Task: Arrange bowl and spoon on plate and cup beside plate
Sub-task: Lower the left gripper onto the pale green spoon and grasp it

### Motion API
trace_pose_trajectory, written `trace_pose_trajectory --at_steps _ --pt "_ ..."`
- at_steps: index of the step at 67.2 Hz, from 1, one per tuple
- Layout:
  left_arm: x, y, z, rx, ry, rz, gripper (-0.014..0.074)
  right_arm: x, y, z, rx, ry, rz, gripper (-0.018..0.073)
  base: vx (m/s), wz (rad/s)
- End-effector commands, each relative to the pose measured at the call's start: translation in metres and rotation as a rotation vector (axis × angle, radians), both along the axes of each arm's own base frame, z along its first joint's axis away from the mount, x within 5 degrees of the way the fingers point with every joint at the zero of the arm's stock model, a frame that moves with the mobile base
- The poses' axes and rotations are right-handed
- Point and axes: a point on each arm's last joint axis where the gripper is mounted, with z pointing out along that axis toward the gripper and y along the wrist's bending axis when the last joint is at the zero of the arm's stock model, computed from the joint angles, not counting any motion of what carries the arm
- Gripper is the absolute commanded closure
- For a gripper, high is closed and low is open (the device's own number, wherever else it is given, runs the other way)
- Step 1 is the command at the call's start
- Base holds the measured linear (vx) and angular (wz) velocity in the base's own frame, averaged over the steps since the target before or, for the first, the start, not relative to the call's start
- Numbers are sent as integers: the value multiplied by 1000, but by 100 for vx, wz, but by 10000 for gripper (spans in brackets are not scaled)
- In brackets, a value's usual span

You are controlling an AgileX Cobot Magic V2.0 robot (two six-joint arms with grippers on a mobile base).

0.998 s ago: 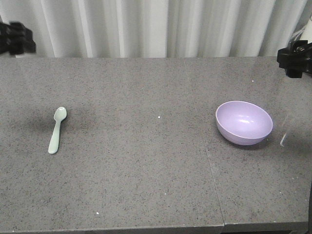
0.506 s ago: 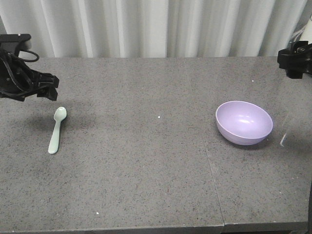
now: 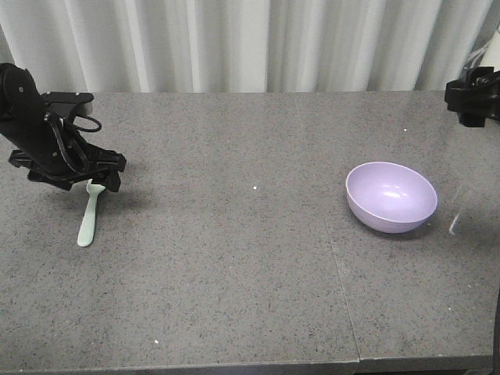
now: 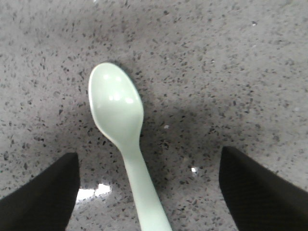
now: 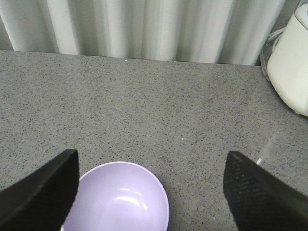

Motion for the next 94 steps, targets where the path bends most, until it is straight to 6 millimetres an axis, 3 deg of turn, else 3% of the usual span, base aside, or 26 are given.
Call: trace_pose_trajectory --at_steps 1,25,72,84,94 --pt "-1 -2 26 -22 -79 16 23 -2 0 23 -8 -125 7 -24 0 0" --pt "0 -1 10 -21 4 85 116 -2 0 25 -7 -147 9 -24 0 0" --pt "3 -1 -13 -16 98 89 155 -2 0 25 -7 -145 9 -24 0 0" --pt "0 0 -14 3 125 82 278 -2 0 25 -7 -145 9 -24 0 0" --pt "-2 3 -14 37 142 73 484 -2 0 25 -7 -145 9 -24 0 0"
